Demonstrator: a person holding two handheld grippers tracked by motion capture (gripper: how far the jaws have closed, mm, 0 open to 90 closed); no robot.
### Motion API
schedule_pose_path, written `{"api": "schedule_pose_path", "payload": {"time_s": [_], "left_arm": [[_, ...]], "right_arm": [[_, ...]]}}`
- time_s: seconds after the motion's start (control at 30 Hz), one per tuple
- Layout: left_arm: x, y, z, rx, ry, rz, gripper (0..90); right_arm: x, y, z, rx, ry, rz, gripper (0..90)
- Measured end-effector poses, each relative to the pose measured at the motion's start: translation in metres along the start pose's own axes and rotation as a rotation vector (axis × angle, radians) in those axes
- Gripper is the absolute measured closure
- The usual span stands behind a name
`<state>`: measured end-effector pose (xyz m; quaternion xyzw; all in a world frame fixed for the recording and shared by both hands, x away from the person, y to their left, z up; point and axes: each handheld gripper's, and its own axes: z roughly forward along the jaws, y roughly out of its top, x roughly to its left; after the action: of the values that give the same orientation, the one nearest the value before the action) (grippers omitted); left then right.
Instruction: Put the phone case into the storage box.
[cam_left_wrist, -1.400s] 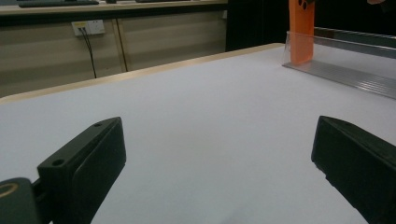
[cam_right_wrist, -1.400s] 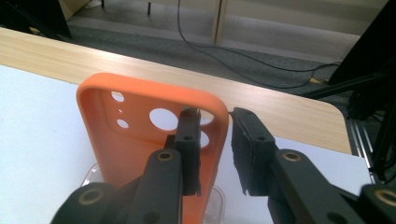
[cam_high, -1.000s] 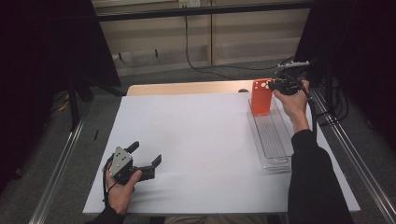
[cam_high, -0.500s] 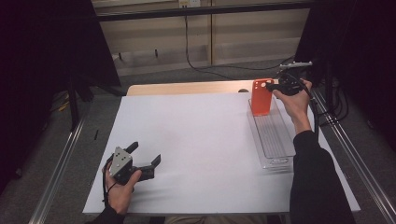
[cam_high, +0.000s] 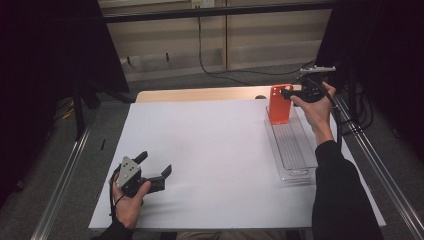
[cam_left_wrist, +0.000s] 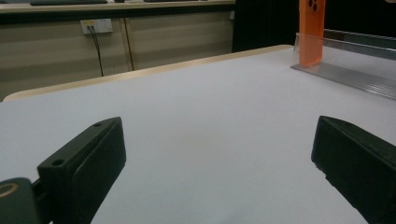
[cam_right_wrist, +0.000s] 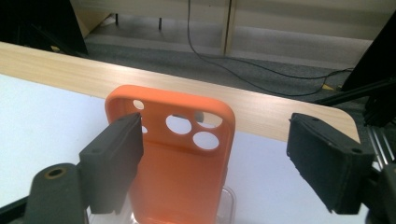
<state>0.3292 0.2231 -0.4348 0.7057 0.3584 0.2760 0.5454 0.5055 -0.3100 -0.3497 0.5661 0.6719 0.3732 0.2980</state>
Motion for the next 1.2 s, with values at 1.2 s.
{"api": "schedule_pose_path", "payload": {"time_s": [1.2], "left_arm": [[-0.001,0.000,-0.004,-0.010,-0.005,-0.004,3.0]], "right_arm": [[0.015,-0.032,-0.024,-0.191,-0.045,0.017,4.6]]}}
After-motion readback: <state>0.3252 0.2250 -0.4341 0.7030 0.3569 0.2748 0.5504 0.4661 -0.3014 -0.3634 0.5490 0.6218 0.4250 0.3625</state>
